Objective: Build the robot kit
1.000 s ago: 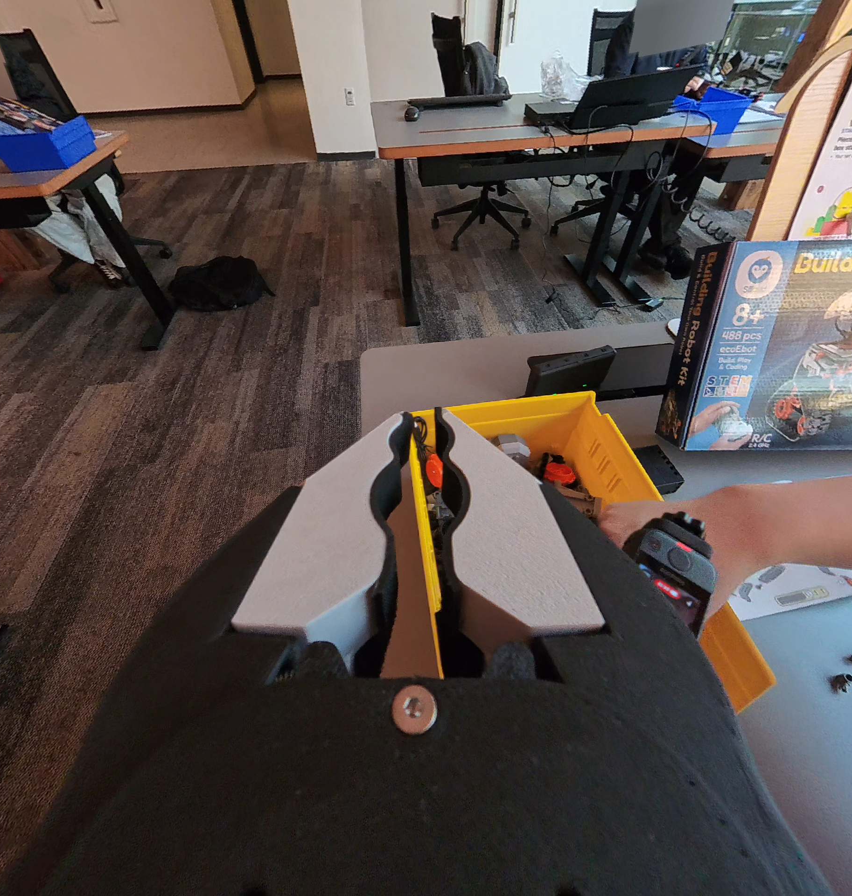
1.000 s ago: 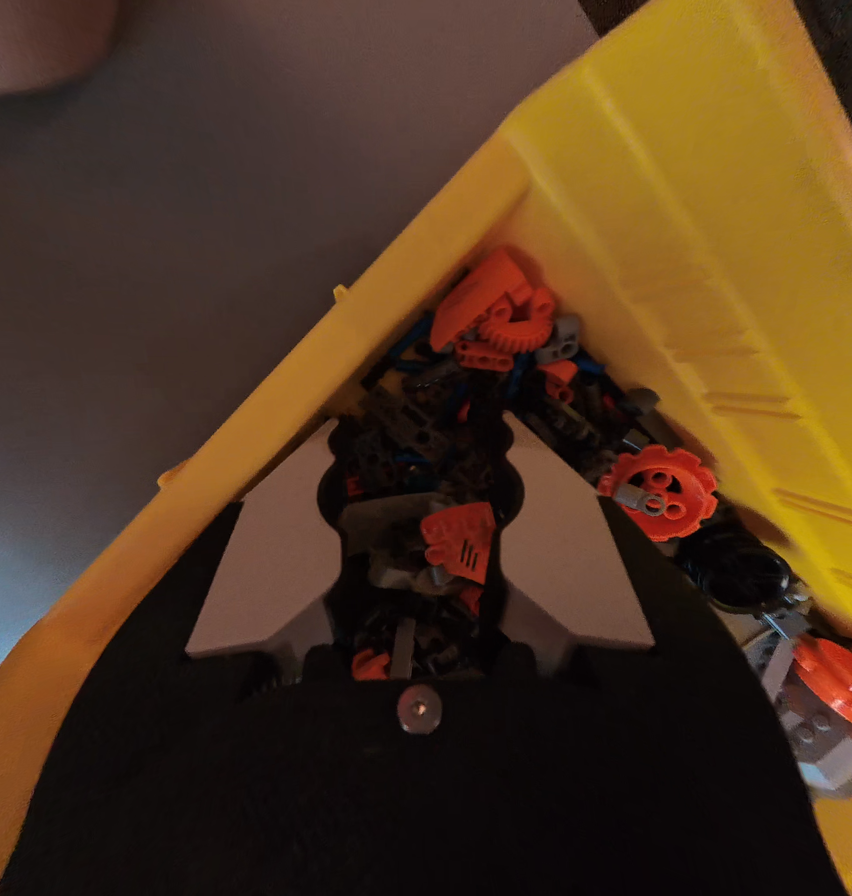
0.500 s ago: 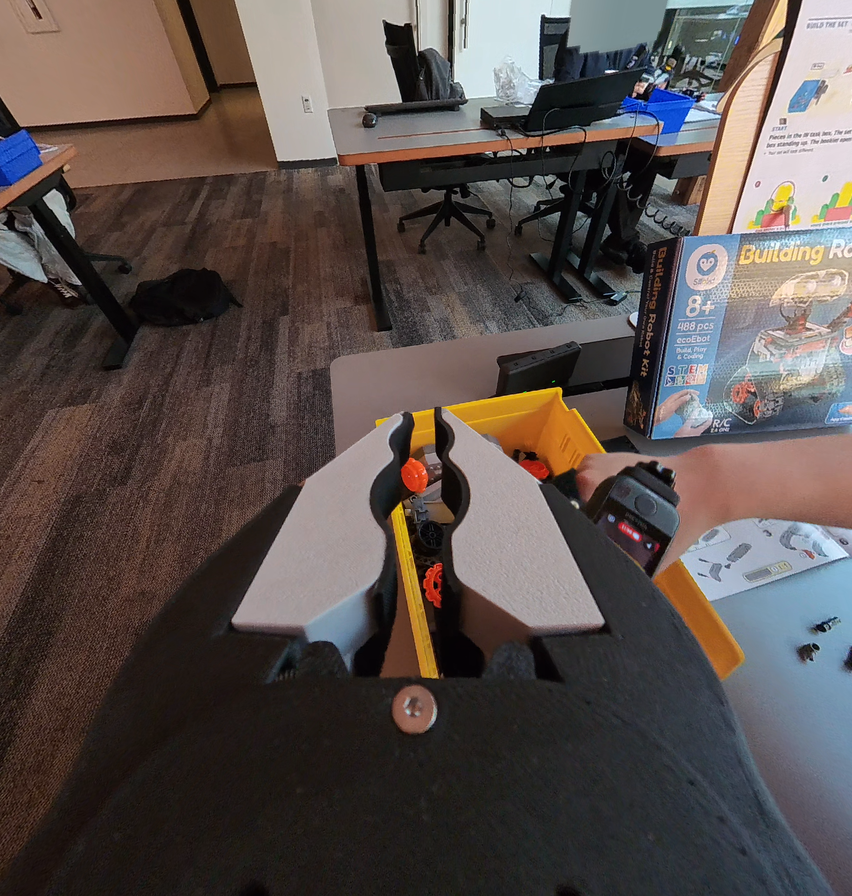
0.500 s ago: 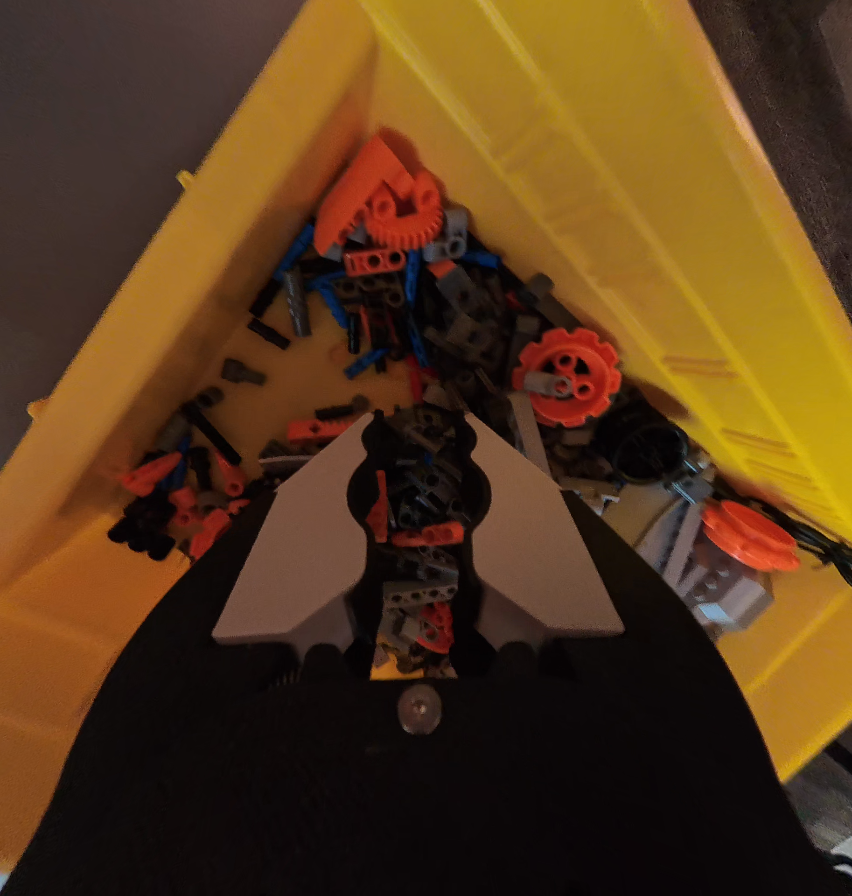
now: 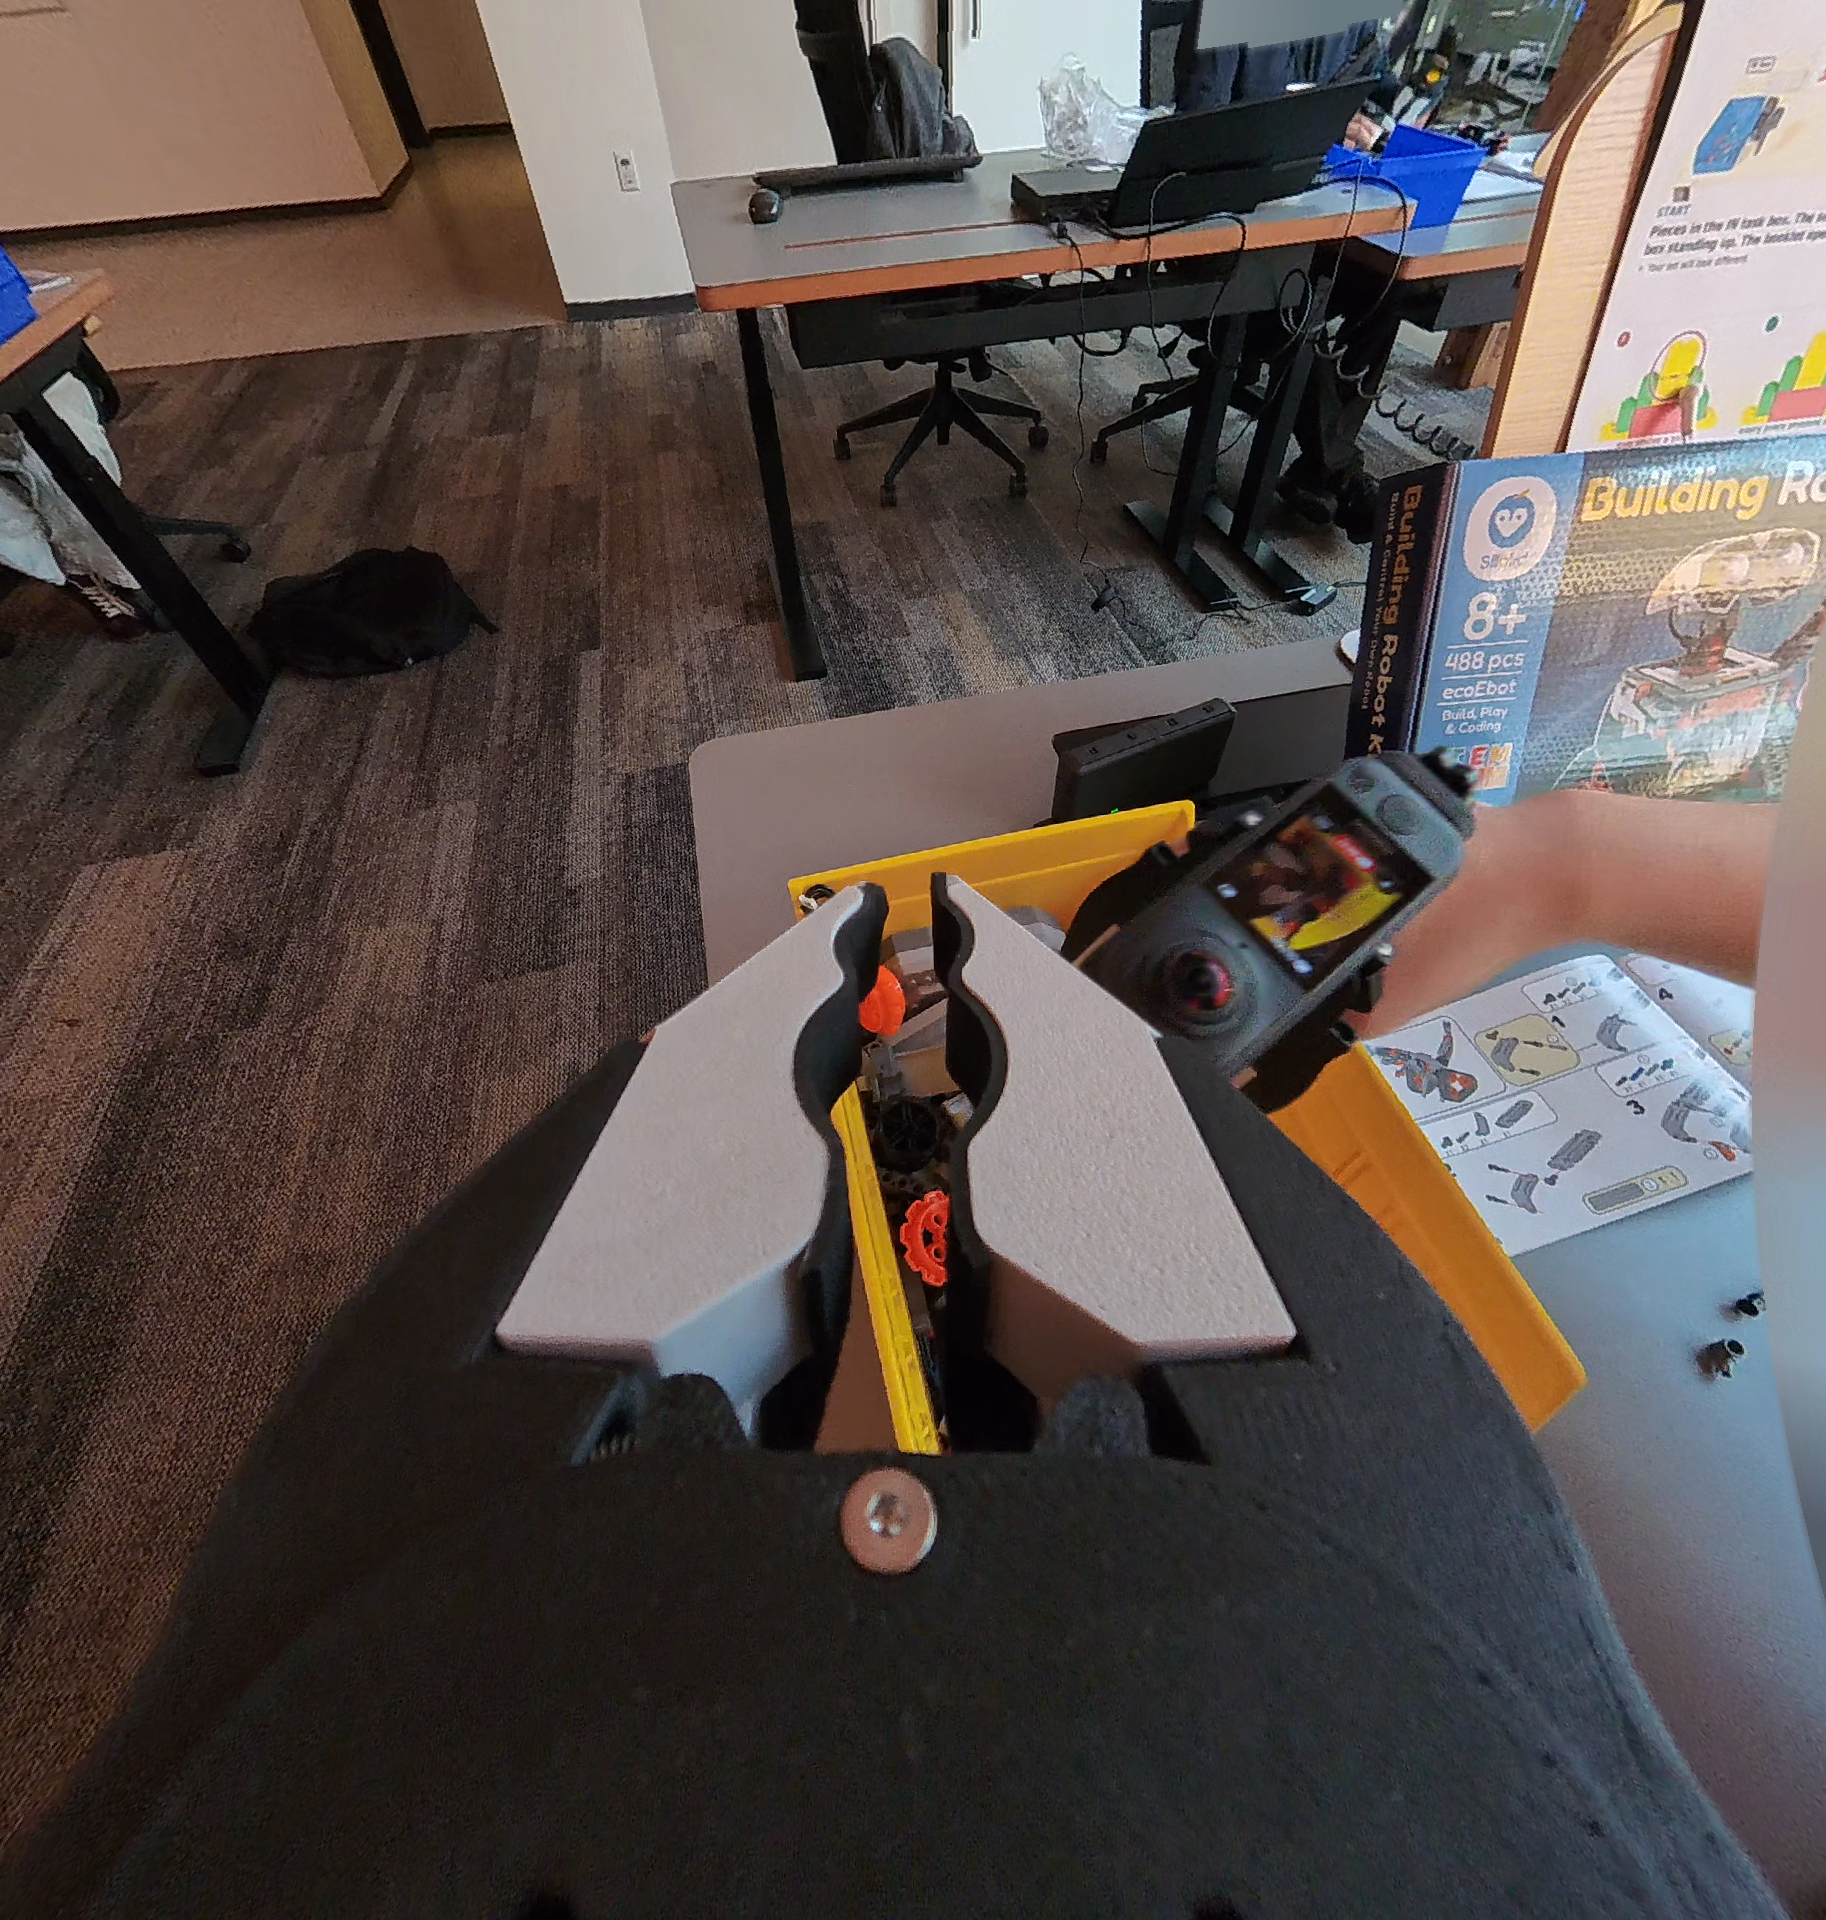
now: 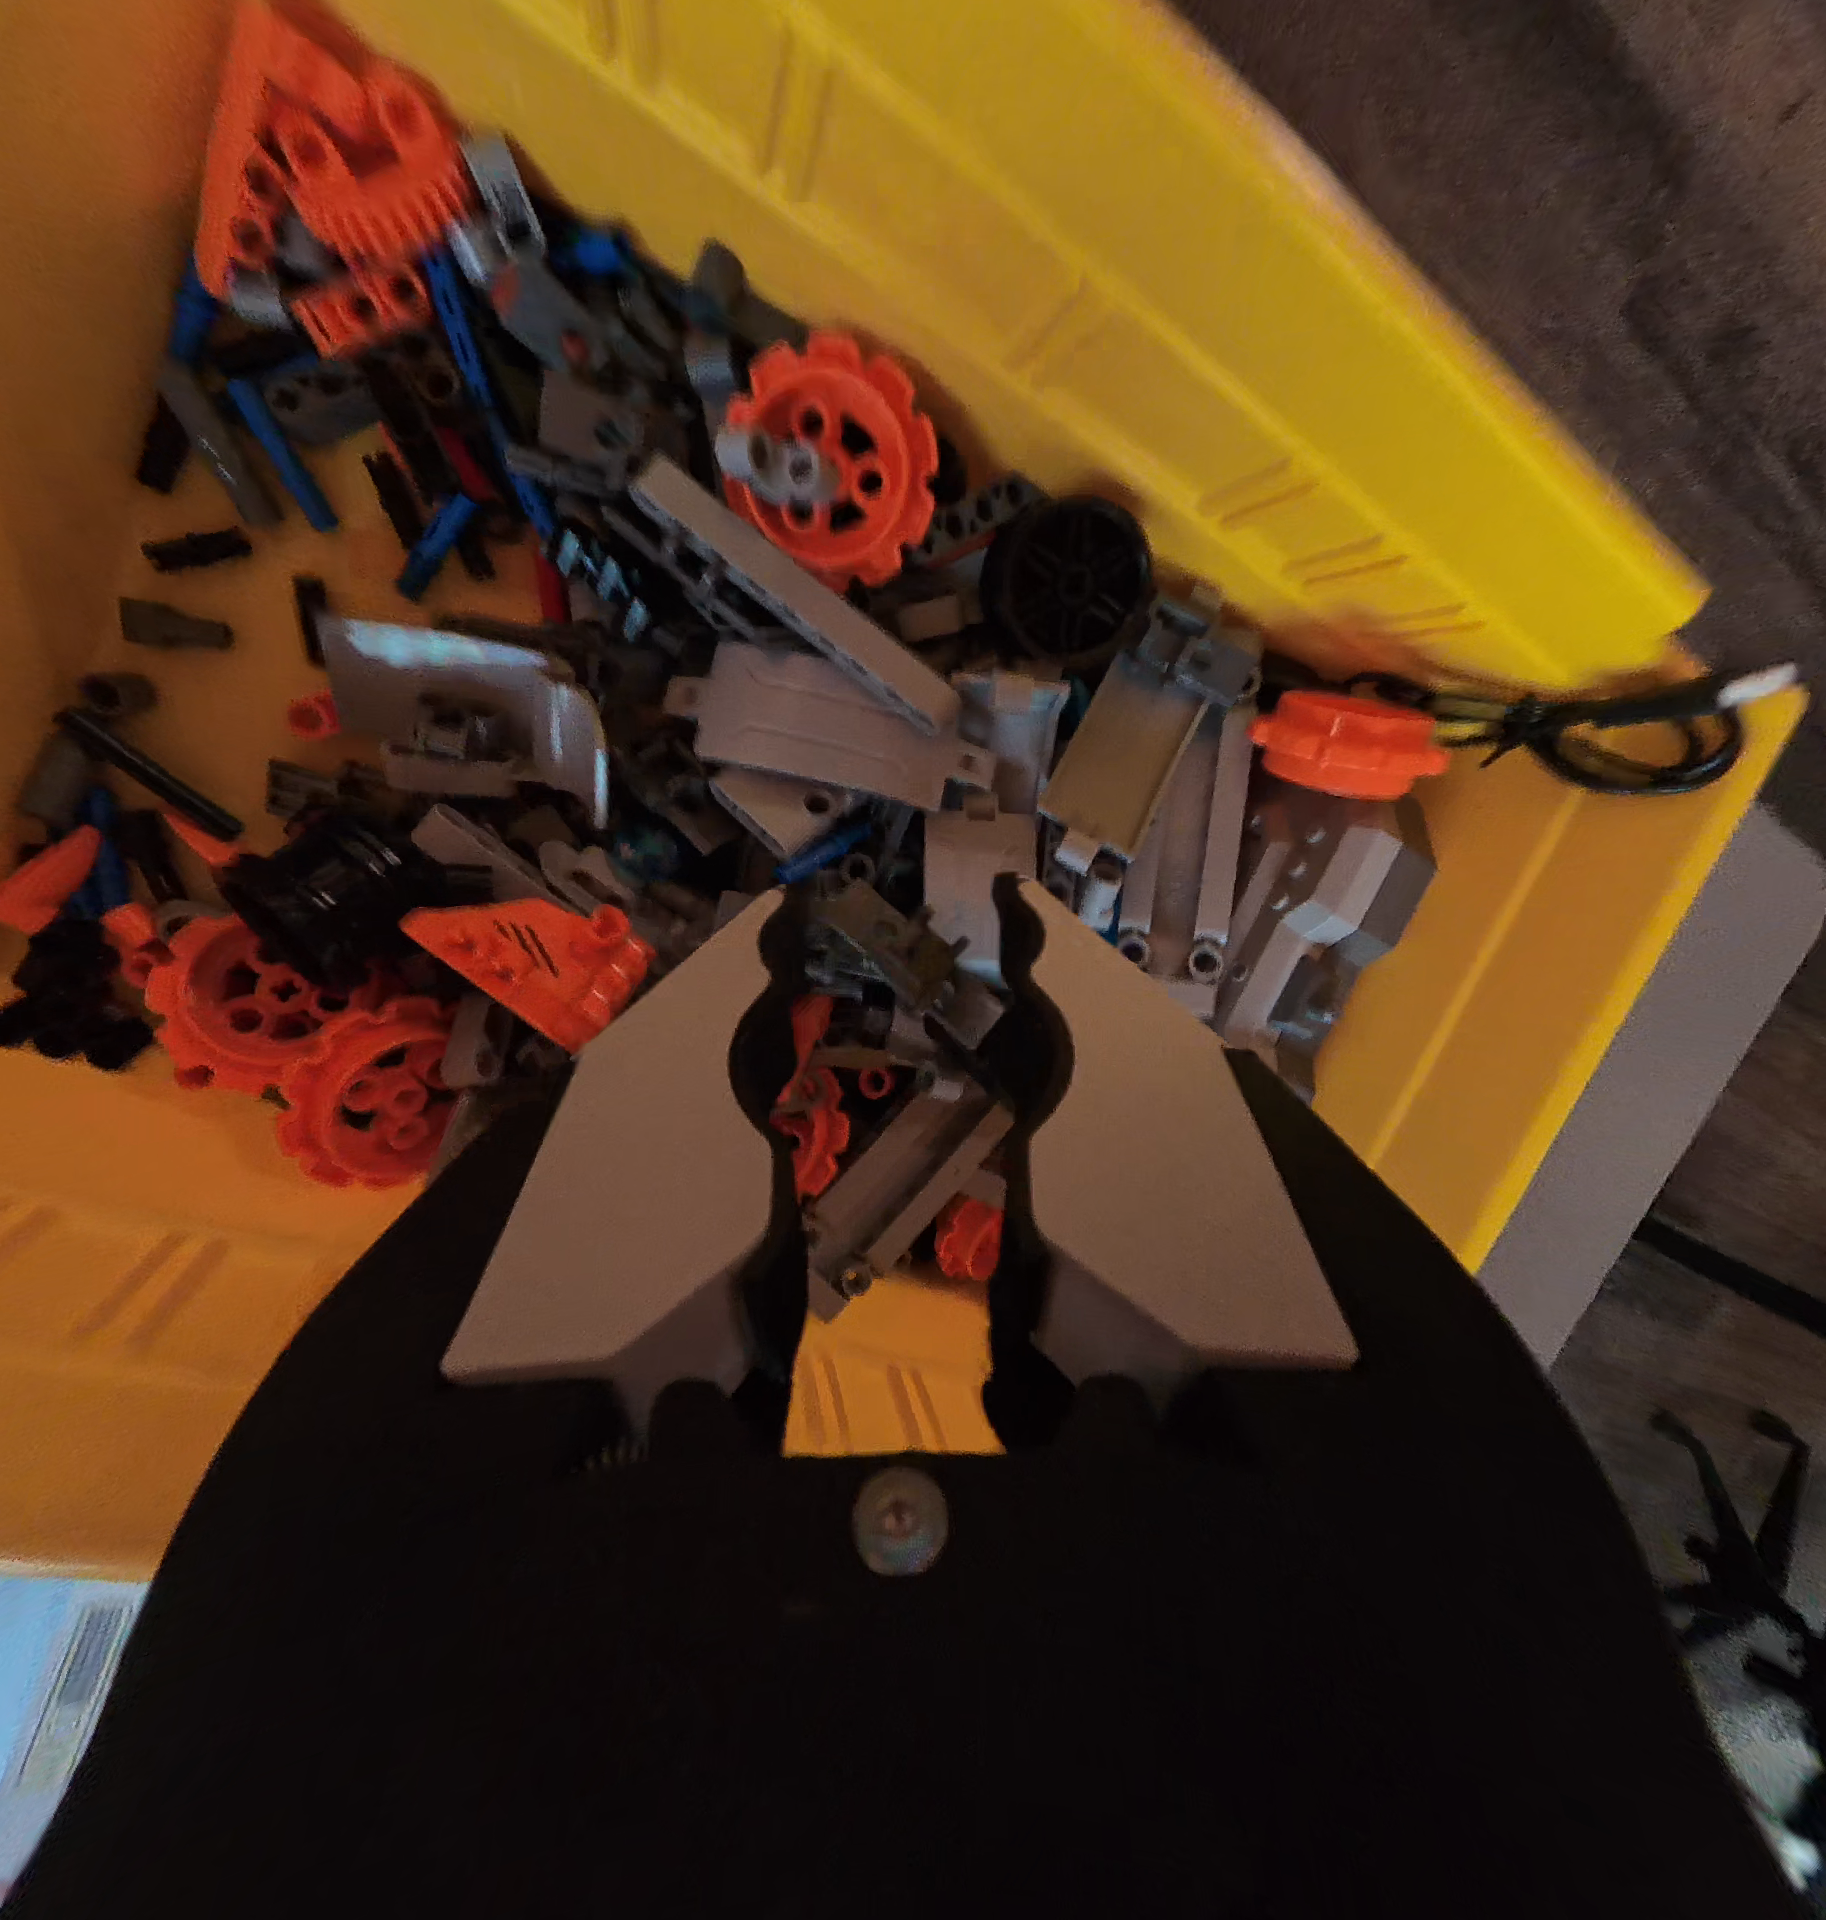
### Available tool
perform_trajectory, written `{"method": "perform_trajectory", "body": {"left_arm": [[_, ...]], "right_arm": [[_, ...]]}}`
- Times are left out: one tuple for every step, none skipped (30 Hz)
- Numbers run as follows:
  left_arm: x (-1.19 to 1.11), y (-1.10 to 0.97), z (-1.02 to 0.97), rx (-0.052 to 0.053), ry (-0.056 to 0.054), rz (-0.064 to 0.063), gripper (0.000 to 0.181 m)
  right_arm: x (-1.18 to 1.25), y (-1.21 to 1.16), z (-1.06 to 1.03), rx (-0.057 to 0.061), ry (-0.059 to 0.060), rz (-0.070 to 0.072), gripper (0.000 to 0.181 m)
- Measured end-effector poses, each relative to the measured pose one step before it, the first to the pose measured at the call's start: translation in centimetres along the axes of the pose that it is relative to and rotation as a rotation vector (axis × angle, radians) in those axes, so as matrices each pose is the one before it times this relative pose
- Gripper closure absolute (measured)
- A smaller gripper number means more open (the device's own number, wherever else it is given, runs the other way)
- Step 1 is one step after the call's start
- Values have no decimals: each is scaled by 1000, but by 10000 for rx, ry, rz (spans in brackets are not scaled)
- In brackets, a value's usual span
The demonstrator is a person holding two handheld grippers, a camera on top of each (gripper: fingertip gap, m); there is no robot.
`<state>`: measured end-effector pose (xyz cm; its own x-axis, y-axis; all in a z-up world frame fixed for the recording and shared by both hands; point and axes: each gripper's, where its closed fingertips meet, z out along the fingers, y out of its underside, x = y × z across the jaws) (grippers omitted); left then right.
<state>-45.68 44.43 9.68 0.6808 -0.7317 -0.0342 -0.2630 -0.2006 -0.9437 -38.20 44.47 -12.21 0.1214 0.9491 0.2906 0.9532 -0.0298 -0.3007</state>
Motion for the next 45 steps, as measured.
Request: {"method": "perform_trajectory", "body": {"left_arm": [[-73, 60, 27, -31, -27, -12, 173], [-70, 43, 6, -19, -20, -19, 173], [-16, 6, 8, -7, 0, -18, 173], [10, -6, 9, 3, 9, -6, 173], [51, -8, 26, -2, 10, 7, 173], [71, 18, 32, -18, 13, 25, 173], [91, 26, 44, -30, 18, 34, 173], [73, 39, 46, -32, 21, 26, 173], [67, 39, 40, -30, 20, 22, 173], [38, 31, 44, -24, 15, 14, 173], [16, 20, 20, -14, 13, 2, 173], [-9, 20, 17, -4, 12, -5, 173], [-22, 23, -9, -6, 12, -14, 173], [-39, 25, -21, -3, 7, -20, 173], [-39, -12, -35, 14, 2, -18, 173], [-22, -37, -42, 28, 5, -16, 173], [6, -23, -29, 21, 9, -9, 173], [27, -11, -19, 6, 7, 7, 173], [40, 1, -19, -5, 5, 15, 173], [42, -7, -15, 0, 8, 16, 173], [49, -16, -10, 7, 12, 15, 173], [33, -19, -4, 8, 13, 10, 173], [30, 0, 6, -2, 10, 6, 173], [8, 14, 18, -8, 1, 0, 173], [0, 17, 32, -16, 0, -2, 173], [35, 15, 39, -17, 6, 10, 173], [58, 23, 44, -17, 9, 23, 173], [63, 17, 49, -24, 5, 26, 173], [50, 32, 55, -30, 2, 29, 173], [57, 33, 54, -31, 5, 24, 173], [44, 47, 44, -30, 12, 18, 173], [36, 35, 42, -27, 14, 14, 173], [14, 35, 15, -17, 8, 5, 173], [3, 28, 18, -12, 6, -4, 173], [7, 2, 4, -3, 9, -4, 173], [13, -10, 5, 7, 10, 1, 173], [19, 11, -3, 0, 11, 7, 173], [17, 4, 9, -7, 7, 8, 173], [9, 12, 13, -5, 7, 0, 173], [29, 25, 20, -10, 17, 2, 173], [14, 35, 15, -17, 8, 4, 173], [2, 12, 18, -8, -1, 3, 173], [15, -2, 6, -1, 8, 4, 173], [4, 15, 1, -4, 2, -1, 173], [-11, -29, -7, 9, -11, 3, 173]], "right_arm": [[-445, -1143, -437, 548, 25, -39, 142], [-849, -1340, -389, 542, -139, -16, 142], [-1355, -1286, -189, 434, -369, -72, 142], [-1753, -1003, 117, 229, -573, -200, 145], [-1808, -688, 417, 55, -612, -339, 148], [-1513, -441, 650, -46, -485, -455, 150], [-907, -190, 790, -149, -212, -408, 154], [-387, 75, 825, -262, -44, -194, 157], [-303, 367, 823, -383, -141, -40, 158], [-51, 548, 743, -419, -70, 40, 158], [159, 618, 588, -383, 8, 29, 161], [159, 627, 426, -315, -7, 21, 165], [240, 613, 243, -265, 30, 6, 170], [286, 397, -37, -78, 52, 30, 172], [206, 297, -261, 2, -16, 93, 175], [278, 328, -350, -32, 2, 187, 178], [537, 655, -316, -230, 162, 175, 178], [464, 998, -220, -419, 132, 60, 179], [323, 1020, -113, -419, 67, 14, 181], [112, 407, -97, -29, -15, 52, 181], [-65, 45, -103, 153, -122, 181, 181], [-96, 22, -80, 100, -139, 234, 181], [-99, -86, -57, 100, -86, 132, 181], [-88, -299, -55, 198, -30, 55, 181], [-173, -445, -61, 229, -60, 67, 181], [-397, -636, -24, 294, -186, 66, 181], [-490, -696, 32, 290, -225, 50, 181], [-508, -415, 158, 92, -254, 47, 181], [-178, -41, 284, -147, -83, 78, 181], [145, 260, 341, -298, 105, 26, 181], [157, 281, 282, -258, 95, -44, 178], [125, -349, 12, 162, 28, 104, 181], [708, 104, -59, -114, 344, 127, 179], [1067, 335, -135, -217, 582, -15, 177], [437, 270, -72, -155, 218, -167, 177], [175, 513, 20, -278, 44, -111, 179], [33, 58, -11, 13, -68, 81, 180], [6, 91, -22, -29, -149, 213, 179], [36, 80, -22, -28, -145, 223, 180], [66, 95, -40, -35, -114, 174, 181], [180, 141, -13, -82, -4, 88, 181], [279, 383, 58, -233, 113, -34, 181], [340, 360, 110, -225, 203, -113, 180], [54, -86, 56, 68, 72, -137, 181], [-167, -396, -21, 281, -52, -51, 181]]}}
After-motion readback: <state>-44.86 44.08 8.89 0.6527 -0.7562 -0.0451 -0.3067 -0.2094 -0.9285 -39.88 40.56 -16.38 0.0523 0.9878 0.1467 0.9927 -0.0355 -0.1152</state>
